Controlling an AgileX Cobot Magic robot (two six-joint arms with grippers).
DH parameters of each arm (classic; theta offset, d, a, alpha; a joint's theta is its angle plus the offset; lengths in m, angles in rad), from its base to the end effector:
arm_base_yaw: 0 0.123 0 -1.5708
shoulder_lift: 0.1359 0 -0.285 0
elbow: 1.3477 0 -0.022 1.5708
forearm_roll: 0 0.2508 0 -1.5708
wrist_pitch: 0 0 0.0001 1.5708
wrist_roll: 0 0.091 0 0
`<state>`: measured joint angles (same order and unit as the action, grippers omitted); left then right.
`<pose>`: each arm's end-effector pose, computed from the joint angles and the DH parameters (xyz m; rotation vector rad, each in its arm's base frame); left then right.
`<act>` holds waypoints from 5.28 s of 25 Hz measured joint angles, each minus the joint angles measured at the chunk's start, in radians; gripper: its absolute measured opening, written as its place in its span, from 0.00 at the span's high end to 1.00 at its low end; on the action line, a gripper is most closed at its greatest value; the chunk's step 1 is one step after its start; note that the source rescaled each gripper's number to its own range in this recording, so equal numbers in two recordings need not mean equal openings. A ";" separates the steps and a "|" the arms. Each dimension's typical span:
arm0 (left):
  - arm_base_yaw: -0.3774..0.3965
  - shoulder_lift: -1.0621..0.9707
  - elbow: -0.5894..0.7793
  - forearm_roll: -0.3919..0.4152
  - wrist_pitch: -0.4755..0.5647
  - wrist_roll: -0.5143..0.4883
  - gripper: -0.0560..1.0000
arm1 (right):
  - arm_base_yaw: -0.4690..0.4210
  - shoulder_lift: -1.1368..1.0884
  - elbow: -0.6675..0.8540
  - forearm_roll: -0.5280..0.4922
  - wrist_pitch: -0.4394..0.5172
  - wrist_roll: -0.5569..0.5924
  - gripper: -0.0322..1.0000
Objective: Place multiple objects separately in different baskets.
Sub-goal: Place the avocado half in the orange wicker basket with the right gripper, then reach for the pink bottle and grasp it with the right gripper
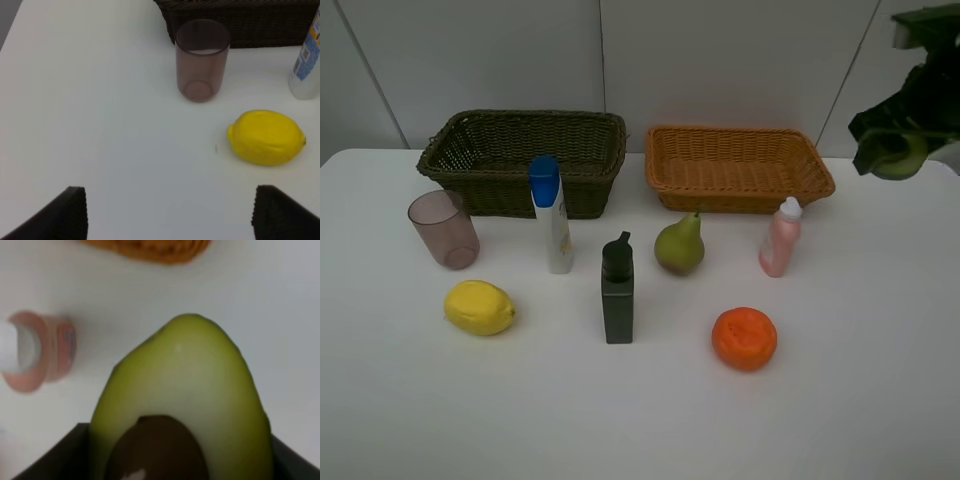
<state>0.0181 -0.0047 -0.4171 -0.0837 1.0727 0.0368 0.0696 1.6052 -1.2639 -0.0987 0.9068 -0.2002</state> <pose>0.0026 -0.0066 0.2532 0.0205 2.1320 -0.0697 0.3325 0.0161 0.2790 -0.4282 2.7005 -0.1604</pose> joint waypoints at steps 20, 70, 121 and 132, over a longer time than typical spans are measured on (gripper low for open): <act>0.000 0.000 0.000 0.000 0.000 0.000 0.11 | 0.009 0.448 -0.279 0.139 -0.383 -0.153 0.52; 0.000 0.000 0.000 0.000 0.000 0.000 0.11 | 0.009 0.567 -0.279 0.162 -0.535 -0.152 0.02; 0.000 0.000 0.000 0.000 0.000 0.000 0.11 | 0.166 0.200 0.202 0.143 -0.390 0.100 0.02; 0.000 0.000 0.000 0.000 0.000 0.000 0.11 | 0.166 0.310 0.203 0.152 -0.417 0.100 0.02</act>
<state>0.0181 -0.0047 -0.4171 -0.0837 1.0727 0.0368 0.2356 1.9156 -1.0613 0.0532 0.4899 -0.1003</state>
